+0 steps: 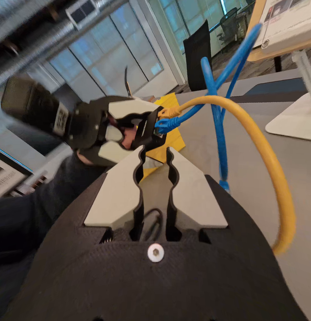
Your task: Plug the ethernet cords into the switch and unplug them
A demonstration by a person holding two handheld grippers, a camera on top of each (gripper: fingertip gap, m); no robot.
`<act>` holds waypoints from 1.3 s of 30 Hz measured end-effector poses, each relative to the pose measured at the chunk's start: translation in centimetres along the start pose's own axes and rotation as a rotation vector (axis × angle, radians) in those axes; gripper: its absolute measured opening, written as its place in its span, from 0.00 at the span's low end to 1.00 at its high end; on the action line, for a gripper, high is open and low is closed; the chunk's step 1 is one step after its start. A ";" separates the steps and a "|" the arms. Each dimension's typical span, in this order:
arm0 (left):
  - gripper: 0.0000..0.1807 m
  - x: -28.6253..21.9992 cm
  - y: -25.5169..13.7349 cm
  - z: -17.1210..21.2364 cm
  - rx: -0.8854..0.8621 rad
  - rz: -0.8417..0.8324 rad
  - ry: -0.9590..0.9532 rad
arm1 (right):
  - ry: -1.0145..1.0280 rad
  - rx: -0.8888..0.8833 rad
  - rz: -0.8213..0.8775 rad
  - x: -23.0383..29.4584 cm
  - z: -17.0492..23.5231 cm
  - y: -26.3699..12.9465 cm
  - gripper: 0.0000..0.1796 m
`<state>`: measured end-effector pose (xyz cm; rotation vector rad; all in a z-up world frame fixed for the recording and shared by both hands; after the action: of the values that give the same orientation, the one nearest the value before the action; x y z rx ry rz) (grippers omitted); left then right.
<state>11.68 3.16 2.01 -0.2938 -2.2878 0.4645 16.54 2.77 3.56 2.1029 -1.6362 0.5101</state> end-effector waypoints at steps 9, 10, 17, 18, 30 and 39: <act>0.39 -0.5 -2.1 -0.7 0.016 0.272 -0.163 | -1.072 0.543 0.483 1.2 -0.7 -0.6 0.14; 0.39 -0.6 -2.2 -0.8 0.025 0.291 -0.177 | -1.151 0.570 0.506 1.3 -0.9 -0.2 0.14; 0.39 -1.5 -2.9 -1.1 0.046 0.424 -0.214 | -1.559 0.713 0.626 0.2 -0.7 1.8 0.17; 0.39 -1.8 -3.1 -1.1 0.049 0.449 -0.218 | -1.571 0.718 0.638 -0.1 -0.8 1.9 0.14; 0.40 -0.5 -2.9 -1.0 -0.025 0.274 0.001 | -1.416 0.803 0.569 -1.4 0.1 1.8 0.07; 0.29 -0.8 -1.8 0.2 0.020 0.033 0.366 | -1.444 0.826 0.633 -0.7 -0.3 1.8 0.07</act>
<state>11.96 1.20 2.05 -0.3742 -1.9235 0.4126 14.59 3.11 3.67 2.6526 -3.3949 -0.4733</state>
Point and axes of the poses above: each gripper's, where its closed fingertips meet, y out along the fingers, z out of its underside, x = y × z across the jaws, the point moved 1 cm from there along -y, back along the fingers, and after that the axes turned 13 degrees about -z, right-handed, at the moved point
